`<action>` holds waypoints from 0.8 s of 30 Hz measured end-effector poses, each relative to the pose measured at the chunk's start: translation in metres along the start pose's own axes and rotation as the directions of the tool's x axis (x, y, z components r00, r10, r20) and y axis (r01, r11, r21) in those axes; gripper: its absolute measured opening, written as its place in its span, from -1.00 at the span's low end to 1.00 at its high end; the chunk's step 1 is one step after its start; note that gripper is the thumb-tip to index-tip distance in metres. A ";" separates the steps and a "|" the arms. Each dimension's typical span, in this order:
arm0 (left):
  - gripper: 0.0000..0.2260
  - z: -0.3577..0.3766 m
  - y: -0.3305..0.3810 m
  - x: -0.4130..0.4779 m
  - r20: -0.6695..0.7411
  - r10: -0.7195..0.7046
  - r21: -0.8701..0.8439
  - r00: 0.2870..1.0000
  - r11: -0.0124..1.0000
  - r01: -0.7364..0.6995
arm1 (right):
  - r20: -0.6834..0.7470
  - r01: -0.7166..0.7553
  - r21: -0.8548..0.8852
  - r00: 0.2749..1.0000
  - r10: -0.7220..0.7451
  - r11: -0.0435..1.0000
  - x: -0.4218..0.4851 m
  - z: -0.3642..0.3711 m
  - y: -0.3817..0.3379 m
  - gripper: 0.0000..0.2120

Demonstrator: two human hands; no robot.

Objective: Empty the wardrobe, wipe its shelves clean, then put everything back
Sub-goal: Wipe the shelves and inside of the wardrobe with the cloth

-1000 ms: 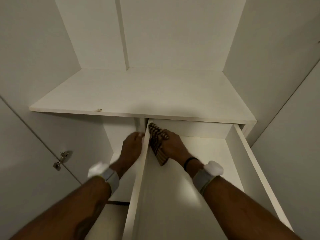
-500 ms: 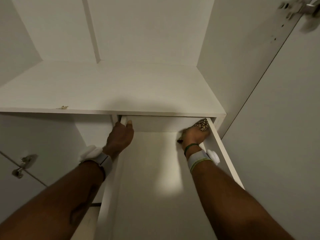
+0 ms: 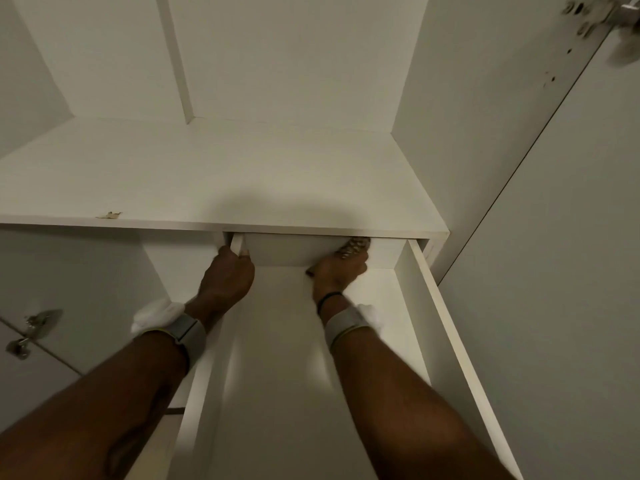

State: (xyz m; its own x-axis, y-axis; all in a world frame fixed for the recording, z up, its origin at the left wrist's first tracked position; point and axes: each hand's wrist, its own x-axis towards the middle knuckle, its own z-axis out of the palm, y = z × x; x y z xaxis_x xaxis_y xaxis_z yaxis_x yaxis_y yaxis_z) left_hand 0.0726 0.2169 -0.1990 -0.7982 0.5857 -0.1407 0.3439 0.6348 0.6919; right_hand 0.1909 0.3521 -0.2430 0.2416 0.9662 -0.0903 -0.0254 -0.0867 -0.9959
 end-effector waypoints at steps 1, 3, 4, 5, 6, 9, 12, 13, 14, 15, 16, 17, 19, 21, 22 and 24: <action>-0.55 0.001 0.000 0.000 -0.002 -0.002 0.002 1.000 1.000 0.002 | -0.076 0.011 0.004 0.997 -0.011 1.000 0.013 -0.011 -0.004 -0.53; -0.55 0.002 0.001 -0.001 0.000 -0.010 0.000 1.000 1.000 0.010 | -0.199 0.105 0.032 0.975 -0.097 0.994 0.046 -0.028 -0.003 -0.55; -0.55 0.002 0.001 -0.001 0.004 -0.011 -0.014 1.000 1.000 0.011 | -0.230 0.128 0.039 0.966 -0.116 0.991 0.061 -0.033 0.000 -0.55; -0.56 0.002 0.000 0.000 0.011 -0.007 -0.035 1.000 0.999 0.007 | -0.235 0.109 0.047 0.967 -0.095 0.993 0.070 -0.036 0.001 -0.54; -0.58 0.002 0.000 0.000 0.017 0.002 -0.056 1.000 0.998 -0.001 | -0.233 0.084 0.054 0.970 -0.069 0.995 0.073 -0.036 0.003 -0.53; -0.62 0.001 -0.002 -0.001 0.012 0.030 -0.122 0.999 0.992 -0.029 | -0.239 0.121 0.068 0.966 -0.101 0.990 0.057 -0.030 0.007 -0.53; -0.64 -0.004 -0.004 -0.003 -0.019 0.010 -0.176 1.000 0.984 -0.013 | -0.261 0.139 0.078 0.959 -0.114 0.987 0.024 -0.004 0.006 -0.54; -0.64 -0.005 -0.005 -0.003 -0.018 -0.002 -0.190 1.000 0.982 -0.001 | -0.243 0.090 0.077 0.968 -0.069 0.993 0.009 0.006 0.005 -0.53; -0.63 -0.006 -0.005 -0.003 -0.013 -0.012 -0.201 1.000 0.979 0.009 | -0.197 0.027 0.062 0.980 -0.014 0.998 -0.008 0.018 0.006 -0.52; -0.63 -0.007 -0.005 -0.003 -0.007 -0.016 -0.208 1.000 0.978 0.014 | -0.108 -0.024 0.043 0.994 0.029 0.999 -0.028 0.029 0.005 -0.50; -0.64 -0.009 -0.004 -0.003 -0.005 -0.011 -0.214 1.000 0.977 0.010 | 0.020 -0.057 0.017 0.998 0.056 0.998 -0.048 0.042 0.009 -0.48; -0.65 -0.009 -0.003 -0.003 -0.003 -0.004 -0.220 1.000 0.975 0.004 | 0.168 -0.052 -0.008 0.984 0.052 0.999 -0.066 0.053 0.014 -0.47; -0.68 -0.009 -0.002 -0.002 -0.004 0.005 -0.236 1.000 0.972 -0.006 | 0.422 0.015 -0.011 0.906 -0.009 1.000 -0.095 0.070 0.024 -0.58; -0.71 -0.009 -0.002 -0.001 0.004 0.006 -0.259 1.000 0.966 -0.005 | 0.547 0.055 -0.009 0.836 -0.041 0.998 -0.105 0.072 0.022 -0.69; -0.71 -0.009 -0.002 -0.002 0.008 0.008 -0.267 1.000 0.964 -0.005 | 0.581 0.083 -0.032 0.812 -0.049 0.996 -0.103 0.067 0.018 -0.74; -0.71 -0.010 -0.002 -0.004 0.005 0.016 -0.280 1.000 0.960 -0.014 | 0.631 0.135 -0.101 0.774 -0.042 0.986 -0.092 0.053 0.006 -0.80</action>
State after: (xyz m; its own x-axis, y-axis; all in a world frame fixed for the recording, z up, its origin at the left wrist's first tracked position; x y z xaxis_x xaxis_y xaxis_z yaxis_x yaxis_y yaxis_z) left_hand 0.0701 0.2082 -0.1929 -0.7901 0.5982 -0.1335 0.2024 0.4603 0.8644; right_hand 0.1170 0.2752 -0.2409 -0.4245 0.9051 -0.0262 0.1053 0.0206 -0.9942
